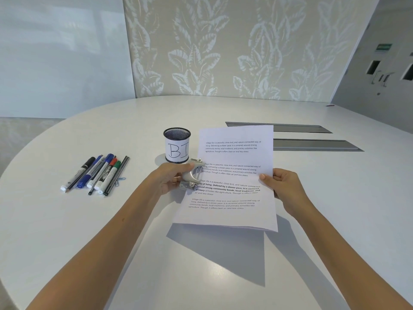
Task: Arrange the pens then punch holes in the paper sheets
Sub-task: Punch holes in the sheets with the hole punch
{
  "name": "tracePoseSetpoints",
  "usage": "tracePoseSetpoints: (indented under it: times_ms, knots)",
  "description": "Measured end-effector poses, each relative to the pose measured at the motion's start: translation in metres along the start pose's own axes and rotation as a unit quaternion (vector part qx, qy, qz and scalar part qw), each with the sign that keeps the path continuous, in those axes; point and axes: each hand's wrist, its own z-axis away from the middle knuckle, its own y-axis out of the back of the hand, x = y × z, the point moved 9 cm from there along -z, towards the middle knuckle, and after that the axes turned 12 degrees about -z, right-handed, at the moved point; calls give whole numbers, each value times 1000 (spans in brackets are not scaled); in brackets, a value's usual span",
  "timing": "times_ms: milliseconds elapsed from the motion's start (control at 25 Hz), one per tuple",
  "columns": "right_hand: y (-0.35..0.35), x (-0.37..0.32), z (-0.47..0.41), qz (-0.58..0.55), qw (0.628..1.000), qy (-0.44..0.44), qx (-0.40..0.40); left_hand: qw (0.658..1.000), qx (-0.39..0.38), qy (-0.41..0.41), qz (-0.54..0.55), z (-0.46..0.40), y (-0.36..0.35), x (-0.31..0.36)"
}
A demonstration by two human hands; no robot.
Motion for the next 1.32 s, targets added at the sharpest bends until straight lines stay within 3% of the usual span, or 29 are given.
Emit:
tracePoseSetpoints:
  times_ms: [200,560,1000,1320]
  knots:
    - [1,1,0,-24,1000,-5,7,998,-27,-43,21,5,-4,13]
    - [15,-1,-4,-8,1000,2,26,998,-10,-18,65,7,6,5]
    - [69,9,-10,-12,997,-6,70,995,59,-15,81,3,46,-9]
    - [73,45,-12,-22,997,-37,67,984,113,-50,-126,5,61,-6]
